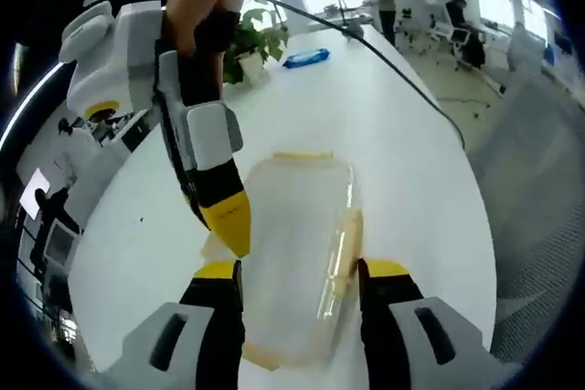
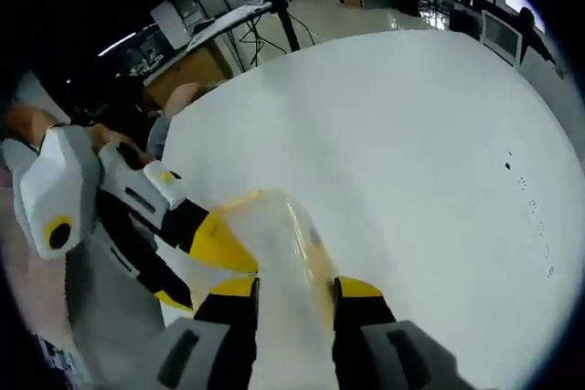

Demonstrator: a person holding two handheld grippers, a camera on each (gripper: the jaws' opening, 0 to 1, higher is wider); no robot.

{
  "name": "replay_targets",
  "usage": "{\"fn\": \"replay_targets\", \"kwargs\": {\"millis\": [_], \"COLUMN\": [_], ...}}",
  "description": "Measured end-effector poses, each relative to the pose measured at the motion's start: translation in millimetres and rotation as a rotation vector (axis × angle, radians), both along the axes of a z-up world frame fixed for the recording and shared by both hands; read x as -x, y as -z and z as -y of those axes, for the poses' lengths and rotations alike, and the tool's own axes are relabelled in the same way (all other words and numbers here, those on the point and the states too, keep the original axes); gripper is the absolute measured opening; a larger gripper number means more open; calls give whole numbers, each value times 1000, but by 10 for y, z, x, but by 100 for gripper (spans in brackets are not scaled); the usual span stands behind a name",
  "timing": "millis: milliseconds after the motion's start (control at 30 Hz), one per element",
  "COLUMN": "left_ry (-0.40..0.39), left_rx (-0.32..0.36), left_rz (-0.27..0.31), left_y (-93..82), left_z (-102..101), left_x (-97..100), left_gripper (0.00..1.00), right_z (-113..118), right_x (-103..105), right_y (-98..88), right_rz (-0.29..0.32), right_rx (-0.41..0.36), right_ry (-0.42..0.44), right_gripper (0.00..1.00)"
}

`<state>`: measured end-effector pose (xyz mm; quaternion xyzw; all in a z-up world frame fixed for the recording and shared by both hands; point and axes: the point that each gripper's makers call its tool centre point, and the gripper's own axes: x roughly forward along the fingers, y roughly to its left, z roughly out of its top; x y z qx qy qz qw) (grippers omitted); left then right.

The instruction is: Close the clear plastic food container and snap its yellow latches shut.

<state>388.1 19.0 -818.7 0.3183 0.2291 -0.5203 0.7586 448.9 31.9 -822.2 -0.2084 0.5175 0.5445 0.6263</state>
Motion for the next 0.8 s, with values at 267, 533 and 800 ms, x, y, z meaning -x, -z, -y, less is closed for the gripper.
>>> {"fn": "replay_targets", "kwargs": {"millis": [267,533,800], "left_ry": [-3,-5,-25], "left_rx": [-17,-6,6], "left_rz": [-78,-58,10], "left_y": [-5,-10,17], "left_z": [10,-3,12], "left_x": [-19,-49,-18], "left_gripper": [45,44,45], "right_z": [16,3,17], "right_x": [26,117,49], "right_y": [36,80,45], "right_rz": [-54,-147,-134], "right_rx": [169,160,138], "right_ry": [-100,-130,-169], "right_gripper": [26,25,25]}}
